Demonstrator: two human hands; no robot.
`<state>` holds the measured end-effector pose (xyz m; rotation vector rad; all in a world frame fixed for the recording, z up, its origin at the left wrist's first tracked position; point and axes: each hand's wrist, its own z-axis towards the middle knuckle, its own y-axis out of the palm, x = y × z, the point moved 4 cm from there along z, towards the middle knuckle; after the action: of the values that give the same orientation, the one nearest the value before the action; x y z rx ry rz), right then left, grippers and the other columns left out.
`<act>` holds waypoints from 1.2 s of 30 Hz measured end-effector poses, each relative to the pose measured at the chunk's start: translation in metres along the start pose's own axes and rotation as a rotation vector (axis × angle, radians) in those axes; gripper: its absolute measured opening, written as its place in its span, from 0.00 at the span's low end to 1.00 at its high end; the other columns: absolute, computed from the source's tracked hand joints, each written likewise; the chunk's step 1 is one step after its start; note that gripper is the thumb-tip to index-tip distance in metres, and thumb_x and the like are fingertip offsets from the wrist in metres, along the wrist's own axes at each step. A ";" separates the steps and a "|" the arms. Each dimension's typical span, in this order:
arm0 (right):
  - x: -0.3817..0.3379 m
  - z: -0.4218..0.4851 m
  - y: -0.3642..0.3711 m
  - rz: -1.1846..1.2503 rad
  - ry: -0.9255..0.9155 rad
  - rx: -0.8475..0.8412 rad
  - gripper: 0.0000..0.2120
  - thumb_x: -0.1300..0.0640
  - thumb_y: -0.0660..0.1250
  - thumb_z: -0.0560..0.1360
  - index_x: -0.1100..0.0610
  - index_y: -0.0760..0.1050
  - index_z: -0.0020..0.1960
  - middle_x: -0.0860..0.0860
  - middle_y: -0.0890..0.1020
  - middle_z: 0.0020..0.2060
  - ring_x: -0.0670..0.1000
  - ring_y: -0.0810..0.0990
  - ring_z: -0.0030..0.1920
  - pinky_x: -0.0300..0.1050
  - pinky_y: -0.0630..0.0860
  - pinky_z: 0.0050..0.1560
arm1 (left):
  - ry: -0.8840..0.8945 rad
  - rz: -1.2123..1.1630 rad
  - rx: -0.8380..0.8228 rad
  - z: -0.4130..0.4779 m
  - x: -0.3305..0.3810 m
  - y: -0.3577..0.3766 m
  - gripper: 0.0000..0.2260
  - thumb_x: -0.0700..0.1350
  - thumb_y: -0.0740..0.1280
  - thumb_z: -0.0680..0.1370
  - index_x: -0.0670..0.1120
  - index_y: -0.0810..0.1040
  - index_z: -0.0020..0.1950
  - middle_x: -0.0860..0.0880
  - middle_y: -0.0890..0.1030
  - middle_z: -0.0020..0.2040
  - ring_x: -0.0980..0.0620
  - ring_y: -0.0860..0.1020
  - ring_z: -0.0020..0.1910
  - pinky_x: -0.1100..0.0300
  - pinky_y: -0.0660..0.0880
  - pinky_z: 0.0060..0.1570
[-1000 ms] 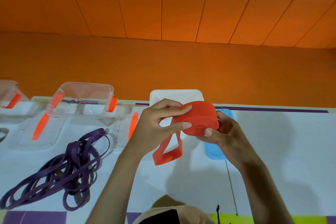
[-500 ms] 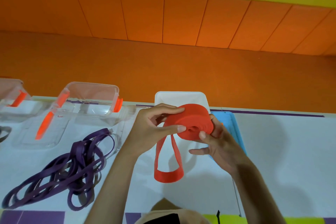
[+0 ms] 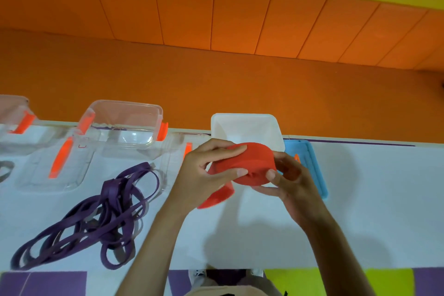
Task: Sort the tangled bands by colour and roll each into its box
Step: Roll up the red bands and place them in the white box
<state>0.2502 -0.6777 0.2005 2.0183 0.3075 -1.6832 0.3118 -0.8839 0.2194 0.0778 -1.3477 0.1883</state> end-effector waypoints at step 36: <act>-0.044 -0.079 -0.098 -0.309 -0.237 -0.108 0.17 0.59 0.79 0.71 0.45 0.79 0.54 0.52 0.82 0.56 0.56 0.85 0.57 0.47 0.84 0.49 | -0.075 -0.076 0.020 -0.048 0.019 0.119 0.19 0.47 0.82 0.71 0.56 0.87 0.61 0.53 0.87 0.60 0.49 0.84 0.62 0.58 0.80 0.63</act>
<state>0.2626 -0.5481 0.2307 1.7384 0.6383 -2.0218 0.3403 -0.7573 0.2211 0.1544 -1.4148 0.1359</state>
